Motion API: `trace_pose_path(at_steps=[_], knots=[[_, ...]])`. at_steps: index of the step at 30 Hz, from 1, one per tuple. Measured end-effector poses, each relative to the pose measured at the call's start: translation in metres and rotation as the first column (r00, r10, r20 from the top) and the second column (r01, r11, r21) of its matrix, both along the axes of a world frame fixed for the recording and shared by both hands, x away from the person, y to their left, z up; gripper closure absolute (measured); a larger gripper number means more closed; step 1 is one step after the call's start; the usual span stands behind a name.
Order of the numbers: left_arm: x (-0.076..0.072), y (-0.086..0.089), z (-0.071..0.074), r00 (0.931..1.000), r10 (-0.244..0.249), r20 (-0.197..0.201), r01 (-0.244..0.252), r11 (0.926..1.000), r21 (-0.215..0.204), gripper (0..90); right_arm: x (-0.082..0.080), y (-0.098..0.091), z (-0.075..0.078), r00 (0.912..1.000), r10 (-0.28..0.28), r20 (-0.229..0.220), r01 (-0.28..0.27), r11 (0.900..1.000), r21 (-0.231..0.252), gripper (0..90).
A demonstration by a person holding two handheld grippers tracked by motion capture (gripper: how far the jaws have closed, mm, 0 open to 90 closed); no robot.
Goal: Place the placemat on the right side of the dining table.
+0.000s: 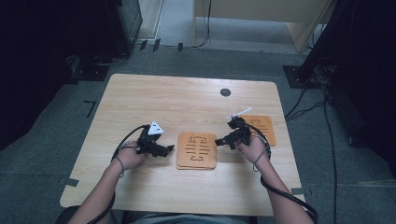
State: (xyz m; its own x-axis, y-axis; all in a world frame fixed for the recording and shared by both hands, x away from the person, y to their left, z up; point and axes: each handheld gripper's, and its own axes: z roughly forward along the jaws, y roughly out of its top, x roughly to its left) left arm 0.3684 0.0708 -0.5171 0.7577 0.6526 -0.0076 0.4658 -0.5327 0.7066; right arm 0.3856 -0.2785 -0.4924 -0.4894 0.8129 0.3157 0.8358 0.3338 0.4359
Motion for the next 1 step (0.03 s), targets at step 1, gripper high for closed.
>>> trace_pose_path(at_steps=[1], knots=[[0.0, 0.0001, -0.0001, 1.0, 0.0, 0.001, 0.0, 1.0, 0.0, 9.5, 0.0, -0.0007, 0.0001, 1.0, -0.002, -0.005, 0.002, 1.0, 0.008, 13.7]])
